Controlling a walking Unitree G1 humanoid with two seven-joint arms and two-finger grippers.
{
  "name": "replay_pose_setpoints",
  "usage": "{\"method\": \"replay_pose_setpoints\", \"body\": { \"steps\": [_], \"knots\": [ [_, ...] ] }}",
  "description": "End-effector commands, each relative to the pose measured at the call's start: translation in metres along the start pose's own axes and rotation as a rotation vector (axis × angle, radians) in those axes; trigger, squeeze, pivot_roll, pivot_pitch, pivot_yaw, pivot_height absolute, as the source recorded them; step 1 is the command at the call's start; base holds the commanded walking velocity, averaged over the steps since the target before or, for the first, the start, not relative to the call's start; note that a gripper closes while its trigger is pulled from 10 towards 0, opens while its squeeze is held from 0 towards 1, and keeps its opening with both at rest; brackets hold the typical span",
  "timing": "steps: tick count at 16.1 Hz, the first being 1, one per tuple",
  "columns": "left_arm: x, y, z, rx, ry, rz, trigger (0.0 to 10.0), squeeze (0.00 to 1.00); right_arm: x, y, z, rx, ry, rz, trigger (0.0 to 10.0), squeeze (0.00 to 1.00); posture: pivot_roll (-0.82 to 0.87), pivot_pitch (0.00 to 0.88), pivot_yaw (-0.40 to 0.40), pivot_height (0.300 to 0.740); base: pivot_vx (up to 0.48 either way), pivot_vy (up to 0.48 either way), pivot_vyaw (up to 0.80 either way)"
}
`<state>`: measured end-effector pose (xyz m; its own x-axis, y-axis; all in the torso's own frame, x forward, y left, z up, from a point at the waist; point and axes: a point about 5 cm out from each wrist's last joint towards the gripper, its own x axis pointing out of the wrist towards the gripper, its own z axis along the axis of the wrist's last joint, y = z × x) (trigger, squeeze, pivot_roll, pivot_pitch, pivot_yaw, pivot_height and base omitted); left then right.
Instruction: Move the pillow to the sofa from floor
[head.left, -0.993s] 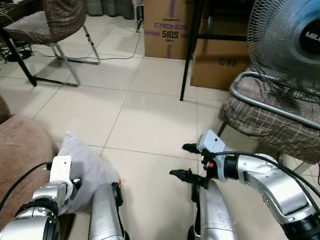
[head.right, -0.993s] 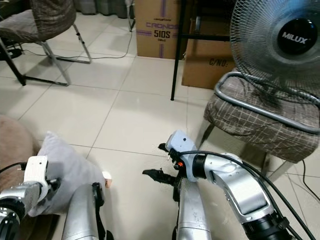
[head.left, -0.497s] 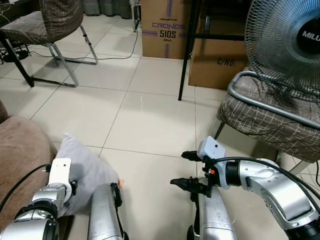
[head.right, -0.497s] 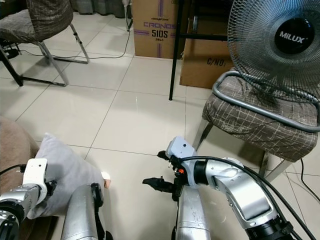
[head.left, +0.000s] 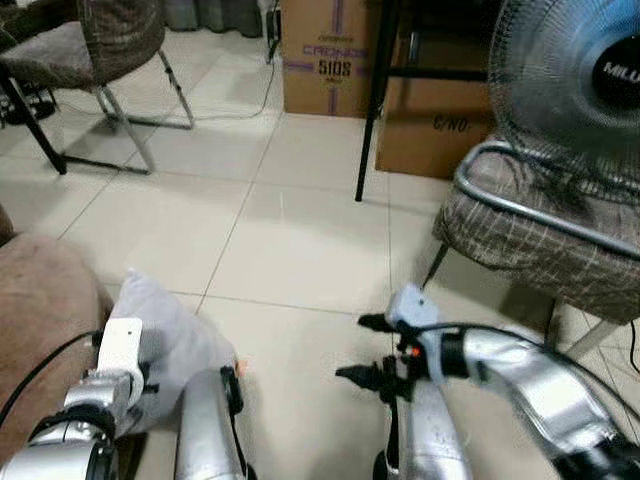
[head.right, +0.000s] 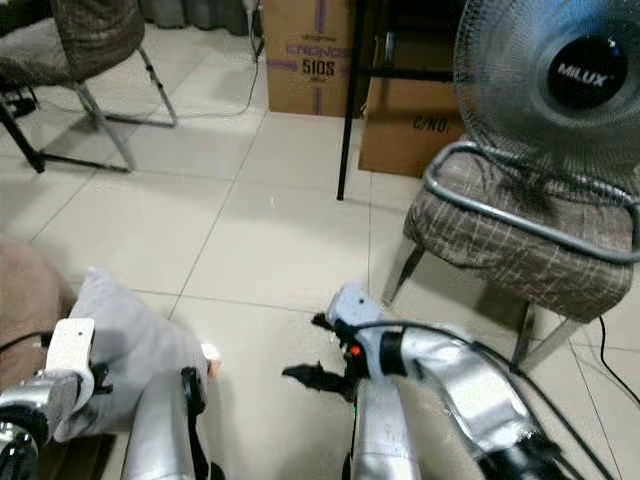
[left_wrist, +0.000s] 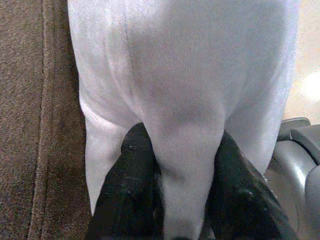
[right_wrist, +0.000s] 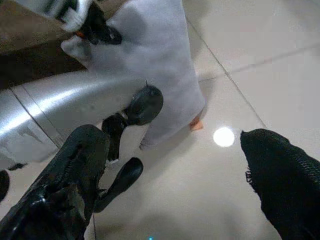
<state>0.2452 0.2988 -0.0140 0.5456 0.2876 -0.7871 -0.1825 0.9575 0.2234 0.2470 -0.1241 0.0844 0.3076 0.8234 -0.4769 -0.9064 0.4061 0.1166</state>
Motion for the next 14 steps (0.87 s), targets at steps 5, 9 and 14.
{"method": "replay_pose_setpoints", "body": {
  "steps": [5, 9, 14],
  "knots": [
    [0.001, -0.005, -0.016, 0.008, 0.049, -0.024, 0.0, 0.00, 0.017, -0.023, -0.017, -0.023, 0.046, -0.069, 10.0, 0.00, -0.20, 0.000, 0.009, 0.482, 0.000, 0.000, 0.00],
    [0.000, -0.005, 0.001, -0.049, -0.063, -0.044, 0.0, 0.00, 0.021, -0.042, -0.019, 0.002, -0.025, -0.155, 10.0, 0.00, -0.18, 0.000, 0.030, 0.482, 0.000, 0.000, 0.00],
    [-0.004, 0.004, 0.027, -0.160, -0.207, -0.046, 0.0, 0.00, -0.003, -0.075, -0.008, 0.177, -0.307, -0.655, 10.0, 0.00, -0.13, 0.000, 0.052, 0.482, 0.000, 0.000, 0.00]
  ]
}}
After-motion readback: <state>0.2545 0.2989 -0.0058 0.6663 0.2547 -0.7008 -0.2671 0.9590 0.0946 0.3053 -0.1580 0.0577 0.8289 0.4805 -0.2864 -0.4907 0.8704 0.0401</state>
